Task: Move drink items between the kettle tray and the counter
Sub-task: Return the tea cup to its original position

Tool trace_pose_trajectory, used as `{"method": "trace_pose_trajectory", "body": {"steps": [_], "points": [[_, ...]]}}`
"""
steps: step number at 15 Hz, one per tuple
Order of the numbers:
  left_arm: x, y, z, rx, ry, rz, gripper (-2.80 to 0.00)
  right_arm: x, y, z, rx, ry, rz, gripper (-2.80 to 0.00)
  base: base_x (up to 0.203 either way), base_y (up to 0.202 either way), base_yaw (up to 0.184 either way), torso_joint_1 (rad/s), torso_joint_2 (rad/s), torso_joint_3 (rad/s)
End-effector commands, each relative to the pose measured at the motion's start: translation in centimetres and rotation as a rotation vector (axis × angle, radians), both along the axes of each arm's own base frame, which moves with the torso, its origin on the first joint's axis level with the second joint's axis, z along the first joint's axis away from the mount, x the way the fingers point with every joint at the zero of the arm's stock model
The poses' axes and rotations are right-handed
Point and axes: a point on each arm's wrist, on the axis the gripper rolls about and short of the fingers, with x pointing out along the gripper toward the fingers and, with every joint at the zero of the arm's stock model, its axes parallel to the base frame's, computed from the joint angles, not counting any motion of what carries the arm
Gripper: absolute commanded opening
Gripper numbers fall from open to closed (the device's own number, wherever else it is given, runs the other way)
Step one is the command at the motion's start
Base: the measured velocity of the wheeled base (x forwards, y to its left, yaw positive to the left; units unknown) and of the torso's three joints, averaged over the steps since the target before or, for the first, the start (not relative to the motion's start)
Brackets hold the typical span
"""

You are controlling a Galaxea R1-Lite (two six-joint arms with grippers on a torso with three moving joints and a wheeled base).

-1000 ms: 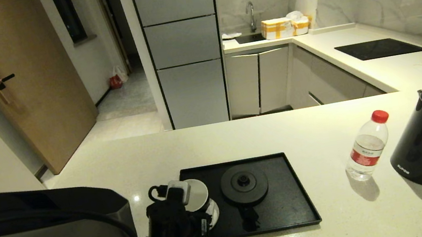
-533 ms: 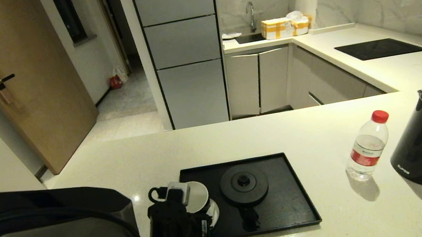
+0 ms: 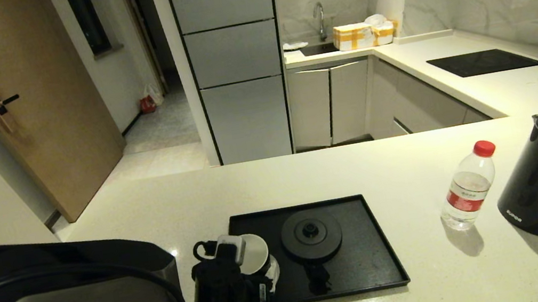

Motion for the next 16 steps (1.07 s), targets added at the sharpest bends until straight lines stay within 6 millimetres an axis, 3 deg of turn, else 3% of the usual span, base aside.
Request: {"method": "trace_pose_trajectory", "body": {"steps": [1, 16], "points": [[-0.03, -0.03, -0.16, 0.004, 0.006, 0.001, 0.0, 0.02, 0.0, -0.04, 0.0, 0.003, 0.0, -2.8, 0.0, 0.0, 0.0, 0.0, 0.0, 0.0], [-0.23, -0.2, 0.25, -0.014, -0.02, 0.006, 0.0, 0.02, 0.0, -0.04, 0.0, 0.002, 0.0, -2.8, 0.0, 0.0, 0.0, 0.0, 0.0, 0.0]]}}
